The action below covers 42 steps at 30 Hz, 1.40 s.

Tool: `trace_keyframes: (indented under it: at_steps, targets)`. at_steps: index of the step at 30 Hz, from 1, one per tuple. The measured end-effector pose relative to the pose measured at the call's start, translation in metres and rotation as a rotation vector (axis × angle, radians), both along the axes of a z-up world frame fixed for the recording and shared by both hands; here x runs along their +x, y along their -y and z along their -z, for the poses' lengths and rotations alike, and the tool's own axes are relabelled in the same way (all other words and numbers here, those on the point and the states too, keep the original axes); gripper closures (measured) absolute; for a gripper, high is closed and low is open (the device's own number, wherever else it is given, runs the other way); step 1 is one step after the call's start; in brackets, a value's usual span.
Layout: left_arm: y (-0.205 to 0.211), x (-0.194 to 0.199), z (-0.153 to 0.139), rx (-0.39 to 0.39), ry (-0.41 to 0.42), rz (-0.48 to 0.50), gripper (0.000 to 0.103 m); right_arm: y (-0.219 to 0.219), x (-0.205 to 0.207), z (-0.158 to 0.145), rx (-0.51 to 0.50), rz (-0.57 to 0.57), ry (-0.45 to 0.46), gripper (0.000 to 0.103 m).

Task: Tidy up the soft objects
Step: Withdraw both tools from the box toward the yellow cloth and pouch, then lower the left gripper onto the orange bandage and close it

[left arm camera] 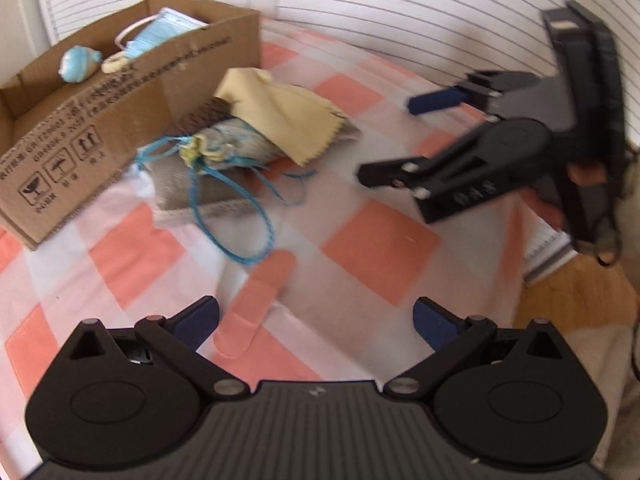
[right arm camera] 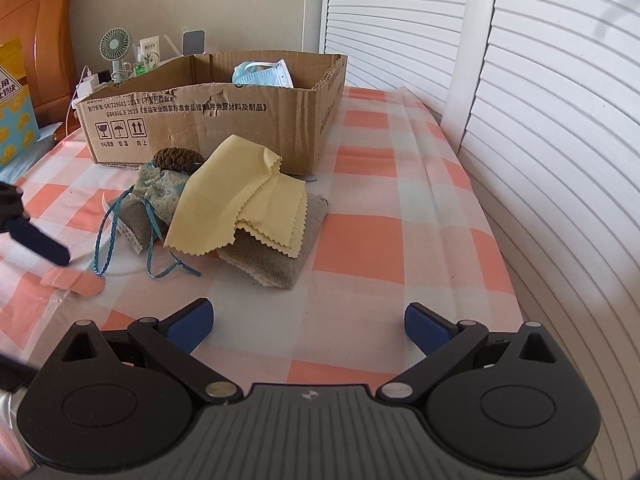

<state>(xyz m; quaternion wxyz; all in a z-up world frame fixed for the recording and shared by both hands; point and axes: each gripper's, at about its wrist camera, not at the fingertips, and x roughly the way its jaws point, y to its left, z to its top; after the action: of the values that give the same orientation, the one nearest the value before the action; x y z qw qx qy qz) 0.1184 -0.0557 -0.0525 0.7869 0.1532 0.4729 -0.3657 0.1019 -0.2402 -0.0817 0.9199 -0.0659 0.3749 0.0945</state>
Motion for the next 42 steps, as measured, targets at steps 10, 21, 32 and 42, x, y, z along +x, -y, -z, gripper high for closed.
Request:
trace_keyframes:
  at_steps: [10,21,32,42]
  targets:
    - [-0.020,0.005,-0.007,-0.019,0.056,-0.094,0.039,-0.002,-0.002,0.001,0.004,0.006,0.005,0.000]
    - [-0.025,0.002,-0.008,-0.046,0.103,-0.086,0.080,-0.003,-0.002,0.002,0.009,0.006,0.014,0.000]
    - [-0.052,-0.007,-0.015,-0.072,0.159,-0.227,0.086,-0.002,-0.003,0.003,0.016,0.016,0.023,0.000]
    - [-0.035,0.009,-0.012,-0.033,0.129,-0.057,0.068,-0.004,-0.002,0.003,0.013,0.035,0.022,0.000]
